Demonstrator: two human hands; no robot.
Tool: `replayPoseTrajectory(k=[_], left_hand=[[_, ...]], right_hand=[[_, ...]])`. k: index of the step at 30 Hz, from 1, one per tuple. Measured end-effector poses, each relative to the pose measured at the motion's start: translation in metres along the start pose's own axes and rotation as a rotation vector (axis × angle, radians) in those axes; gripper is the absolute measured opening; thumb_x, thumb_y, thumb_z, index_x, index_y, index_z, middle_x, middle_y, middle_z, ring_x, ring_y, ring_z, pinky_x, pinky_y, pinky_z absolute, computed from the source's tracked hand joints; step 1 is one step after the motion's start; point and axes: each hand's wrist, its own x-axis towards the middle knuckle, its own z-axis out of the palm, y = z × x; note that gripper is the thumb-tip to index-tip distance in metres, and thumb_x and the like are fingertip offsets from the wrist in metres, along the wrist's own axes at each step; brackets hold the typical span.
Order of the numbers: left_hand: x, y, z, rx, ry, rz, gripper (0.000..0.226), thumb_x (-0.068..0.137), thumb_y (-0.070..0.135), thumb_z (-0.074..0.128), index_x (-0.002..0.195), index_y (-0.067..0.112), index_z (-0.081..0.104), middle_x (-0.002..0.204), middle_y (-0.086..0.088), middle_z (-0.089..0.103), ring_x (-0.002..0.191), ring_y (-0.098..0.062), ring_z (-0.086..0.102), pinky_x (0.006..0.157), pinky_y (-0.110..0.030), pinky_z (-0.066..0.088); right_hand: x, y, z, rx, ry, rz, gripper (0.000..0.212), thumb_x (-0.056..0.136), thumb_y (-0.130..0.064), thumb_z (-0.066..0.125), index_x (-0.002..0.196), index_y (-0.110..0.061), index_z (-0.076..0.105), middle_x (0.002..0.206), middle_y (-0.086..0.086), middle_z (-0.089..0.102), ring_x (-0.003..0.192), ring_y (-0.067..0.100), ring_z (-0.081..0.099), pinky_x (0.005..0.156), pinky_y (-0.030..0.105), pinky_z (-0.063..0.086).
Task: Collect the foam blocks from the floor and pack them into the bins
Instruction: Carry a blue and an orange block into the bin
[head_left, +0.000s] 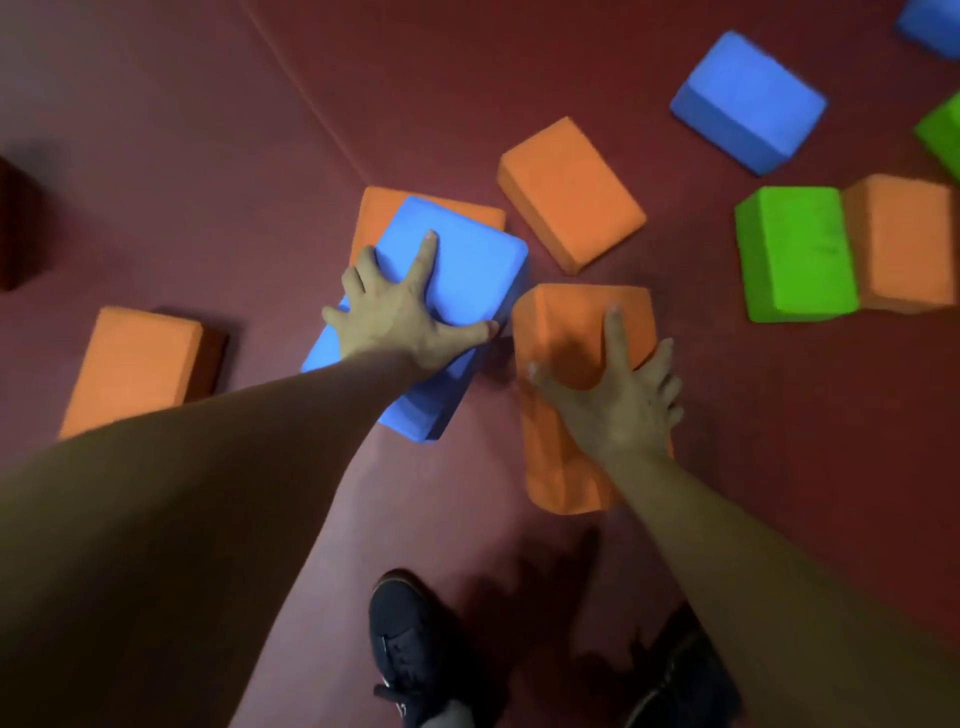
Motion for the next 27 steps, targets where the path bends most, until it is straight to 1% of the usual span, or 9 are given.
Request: replayPoseTrajectory(k=[2, 3, 6, 9, 11, 13, 19, 23, 27], left_hand=[[-0.018, 0.042, -0.015, 0.014, -0.016, 0.072, 0.118, 0.055, 0.095, 0.054, 0.153, 0.054, 0.004, 0.155, -0.012, 0.017, 0.139, -0.034, 0.025, 0.104, -0.062, 0.029], [-0.028, 0.062, -0.022, 0.021, -0.017, 0.107, 0.118, 0.055, 0.095, 0.054, 0.153, 0.054, 0.004, 0.154, -0.011, 0.017, 0.140, -0.033, 0.024, 0.104, -0.062, 0.030], [-0.058, 0.123, -0.034, 0.054, -0.005, 0.207, 0.118, 0.054, 0.096, 0.053, 0.153, 0.054, 0.003, 0.156, -0.011, 0.015, 0.142, -0.031, 0.021, 0.104, -0.062, 0.030], [-0.095, 0.186, -0.035, 0.086, 0.003, 0.293, 0.117, 0.055, 0.097, 0.050, 0.153, 0.054, 0.002, 0.159, -0.011, 0.012, 0.145, -0.032, 0.018, 0.106, -0.063, 0.028], [-0.126, 0.228, -0.027, 0.093, 0.009, 0.337, 0.118, 0.053, 0.099, 0.047, 0.153, 0.055, 0.002, 0.159, -0.012, 0.012, 0.145, -0.033, 0.019, 0.107, -0.064, 0.028], [-0.164, 0.267, -0.009, 0.095, 0.002, 0.376, 0.118, 0.053, 0.100, 0.046, 0.153, 0.055, 0.002, 0.160, -0.012, 0.012, 0.145, -0.033, 0.019, 0.108, -0.065, 0.028], [-0.299, 0.376, 0.065, 0.147, -0.031, 0.486, 0.117, 0.057, 0.098, 0.050, 0.154, 0.054, 0.001, 0.161, -0.016, 0.011, 0.147, -0.035, 0.016, 0.108, -0.068, 0.025], [-0.410, 0.478, 0.118, 0.104, -0.066, 0.564, 0.117, 0.056, 0.097, 0.052, 0.154, 0.053, 0.005, 0.161, -0.015, 0.011, 0.148, -0.034, 0.015, 0.110, -0.067, 0.023], [-0.515, 0.587, 0.163, 0.088, -0.115, 0.678, 0.118, 0.056, 0.096, 0.054, 0.154, 0.053, 0.004, 0.162, -0.014, 0.011, 0.149, -0.033, 0.013, 0.111, -0.065, 0.023]], right_hand=[[-0.016, 0.019, -0.038, 0.105, 0.033, 0.102, 0.129, 0.044, -0.091, 0.025, 0.161, -0.039, 0.010, 0.165, 0.023, 0.005, 0.146, 0.046, 0.019, 0.117, 0.060, 0.022], [-0.021, 0.029, -0.055, 0.162, 0.057, 0.137, 0.131, 0.042, -0.090, 0.024, 0.161, -0.037, 0.011, 0.165, 0.023, 0.006, 0.147, 0.046, 0.018, 0.118, 0.061, 0.022], [-0.028, 0.071, -0.101, 0.247, 0.153, 0.214, 0.122, 0.048, -0.098, 0.036, 0.156, -0.052, 0.003, 0.166, 0.022, 0.004, 0.146, 0.045, 0.020, 0.116, 0.062, 0.022], [-0.040, 0.125, -0.134, 0.365, 0.219, 0.306, 0.121, 0.052, -0.098, 0.046, 0.156, -0.052, 0.003, 0.166, 0.020, 0.006, 0.147, 0.045, 0.019, 0.117, 0.062, 0.021], [-0.051, 0.168, -0.149, 0.405, 0.257, 0.381, 0.114, 0.061, -0.093, 0.057, 0.154, -0.056, 0.003, 0.167, 0.018, 0.006, 0.149, 0.044, 0.018, 0.117, 0.061, 0.019], [-0.068, 0.217, -0.163, 0.439, 0.287, 0.436, 0.110, 0.064, -0.091, 0.059, 0.153, -0.059, 0.002, 0.168, 0.017, 0.006, 0.149, 0.043, 0.018, 0.117, 0.060, 0.019], [-0.141, 0.384, -0.192, 0.529, 0.376, 0.555, 0.113, 0.062, -0.091, 0.060, 0.153, -0.059, 0.003, 0.167, 0.018, 0.007, 0.147, 0.042, 0.020, 0.116, 0.060, 0.018], [-0.194, 0.515, -0.241, 0.578, 0.425, 0.641, 0.112, 0.063, -0.091, 0.059, 0.154, -0.059, 0.002, 0.168, 0.016, 0.004, 0.147, 0.043, 0.019, 0.117, 0.058, 0.016], [-0.238, 0.643, -0.294, 0.613, 0.512, 0.728, 0.110, 0.066, -0.091, 0.057, 0.155, -0.057, 0.001, 0.168, 0.016, 0.003, 0.148, 0.042, 0.018, 0.117, 0.057, 0.017]])
